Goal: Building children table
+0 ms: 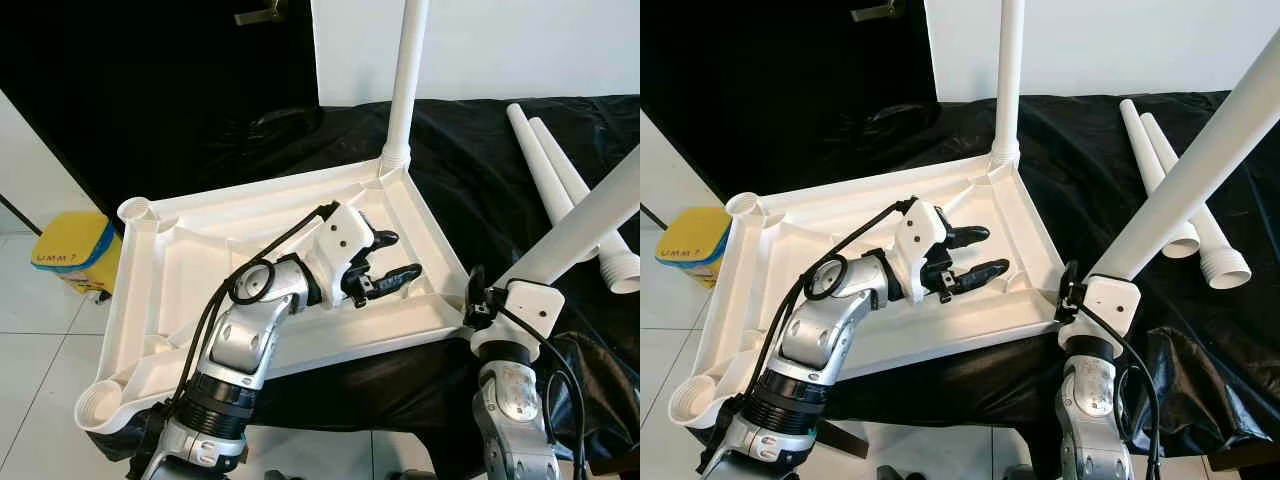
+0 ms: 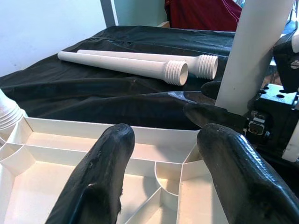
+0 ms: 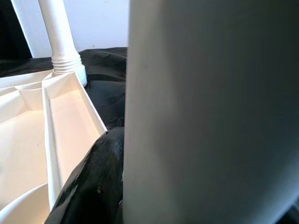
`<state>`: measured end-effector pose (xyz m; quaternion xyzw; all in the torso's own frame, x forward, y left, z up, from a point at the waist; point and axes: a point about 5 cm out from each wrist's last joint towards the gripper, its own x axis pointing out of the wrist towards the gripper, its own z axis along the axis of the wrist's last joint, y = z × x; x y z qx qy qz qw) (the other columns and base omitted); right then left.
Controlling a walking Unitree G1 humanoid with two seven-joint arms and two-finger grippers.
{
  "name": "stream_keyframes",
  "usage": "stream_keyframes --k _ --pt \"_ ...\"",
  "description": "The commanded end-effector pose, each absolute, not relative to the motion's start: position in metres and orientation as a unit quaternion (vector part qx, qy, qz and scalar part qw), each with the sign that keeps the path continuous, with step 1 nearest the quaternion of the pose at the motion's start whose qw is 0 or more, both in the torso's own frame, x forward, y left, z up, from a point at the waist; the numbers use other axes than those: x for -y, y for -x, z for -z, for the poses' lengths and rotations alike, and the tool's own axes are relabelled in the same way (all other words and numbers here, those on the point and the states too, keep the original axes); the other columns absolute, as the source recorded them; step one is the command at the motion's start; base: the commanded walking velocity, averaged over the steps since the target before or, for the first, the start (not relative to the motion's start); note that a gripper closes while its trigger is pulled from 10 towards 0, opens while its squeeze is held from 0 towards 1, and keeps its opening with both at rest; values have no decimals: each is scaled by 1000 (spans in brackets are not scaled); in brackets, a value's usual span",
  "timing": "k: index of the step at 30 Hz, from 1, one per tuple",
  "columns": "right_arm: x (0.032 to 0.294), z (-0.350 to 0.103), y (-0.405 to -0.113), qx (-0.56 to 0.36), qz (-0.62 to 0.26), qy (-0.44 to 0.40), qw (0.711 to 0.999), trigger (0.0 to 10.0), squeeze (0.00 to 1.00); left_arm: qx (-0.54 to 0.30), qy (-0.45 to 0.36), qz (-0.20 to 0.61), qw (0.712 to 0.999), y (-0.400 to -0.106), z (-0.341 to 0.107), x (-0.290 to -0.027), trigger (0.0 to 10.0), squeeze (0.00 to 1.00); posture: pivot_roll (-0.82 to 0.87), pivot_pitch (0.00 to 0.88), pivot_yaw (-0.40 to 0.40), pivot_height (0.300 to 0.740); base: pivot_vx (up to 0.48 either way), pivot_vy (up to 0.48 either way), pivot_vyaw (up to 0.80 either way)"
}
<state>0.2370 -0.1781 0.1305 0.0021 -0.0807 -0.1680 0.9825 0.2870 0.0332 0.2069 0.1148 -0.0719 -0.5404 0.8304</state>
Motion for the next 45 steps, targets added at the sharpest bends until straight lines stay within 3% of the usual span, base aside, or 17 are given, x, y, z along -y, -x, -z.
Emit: stream_keyframes --k 1,13,24,32,33,45 --pt "187 -116 -229 37 181 2 983 10000 0 81 -111 496 857 -293 -208 -33 10000 0 -307 106 81 740 0 0 0" --pt "178 -176 -229 166 131 13 977 10000 0 85 -106 502 854 -296 -208 -28 10000 0 -334 103 72 740 0 0 0" --pt "177 -181 -228 169 108 6 980 10000 0 89 -105 503 854 -296 -207 -27 10000 0 -333 98 68 740 0 0 0" --pt "180 -158 -225 119 81 19 989 10000 0 90 -104 504 853 -295 -207 -27 10000 0 -332 97 64 740 0 0 0" --pt "185 -144 -226 82 59 14 995 10000 0 89 -105 503 853 -295 -206 -27 10000 0 -332 101 64 740 0 0 0" --pt "208 -124 -240 29 0 33 999 10000 0 89 -106 499 855 -298 -207 -29 10000 0 -326 108 75 740 0 0 0"
